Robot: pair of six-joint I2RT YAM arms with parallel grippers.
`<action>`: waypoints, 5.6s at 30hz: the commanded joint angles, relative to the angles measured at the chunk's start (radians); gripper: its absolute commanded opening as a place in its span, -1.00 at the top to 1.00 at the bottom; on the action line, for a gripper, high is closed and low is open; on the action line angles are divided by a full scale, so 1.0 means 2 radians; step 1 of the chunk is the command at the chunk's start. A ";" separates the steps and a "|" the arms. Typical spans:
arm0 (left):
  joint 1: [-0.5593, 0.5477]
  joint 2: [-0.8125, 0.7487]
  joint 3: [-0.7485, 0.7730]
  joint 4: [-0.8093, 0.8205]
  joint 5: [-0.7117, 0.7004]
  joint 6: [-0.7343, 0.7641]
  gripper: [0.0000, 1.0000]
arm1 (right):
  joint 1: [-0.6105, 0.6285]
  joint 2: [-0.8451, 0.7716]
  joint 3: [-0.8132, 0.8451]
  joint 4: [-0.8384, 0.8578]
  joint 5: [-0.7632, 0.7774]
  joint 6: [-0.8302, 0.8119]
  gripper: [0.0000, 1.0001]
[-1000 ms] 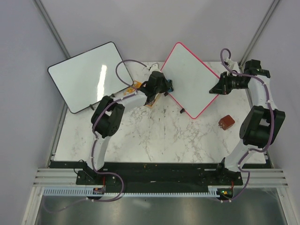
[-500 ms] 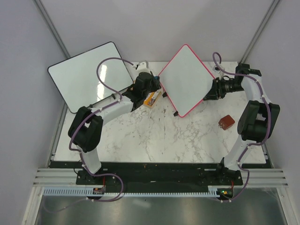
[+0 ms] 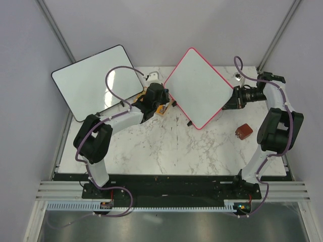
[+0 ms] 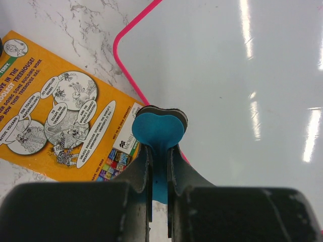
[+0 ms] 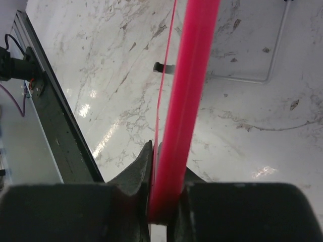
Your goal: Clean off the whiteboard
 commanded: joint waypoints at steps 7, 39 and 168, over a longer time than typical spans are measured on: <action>0.000 -0.036 -0.015 0.006 -0.028 0.028 0.97 | -0.001 0.001 -0.063 -0.093 0.000 -0.174 0.92; -0.001 -0.086 -0.079 0.003 -0.035 0.028 0.96 | -0.006 -0.064 -0.080 -0.094 0.052 -0.078 1.00; 0.021 -0.304 -0.126 -0.184 0.188 0.110 -0.99 | -0.163 -0.215 -0.114 0.345 0.123 0.284 -0.96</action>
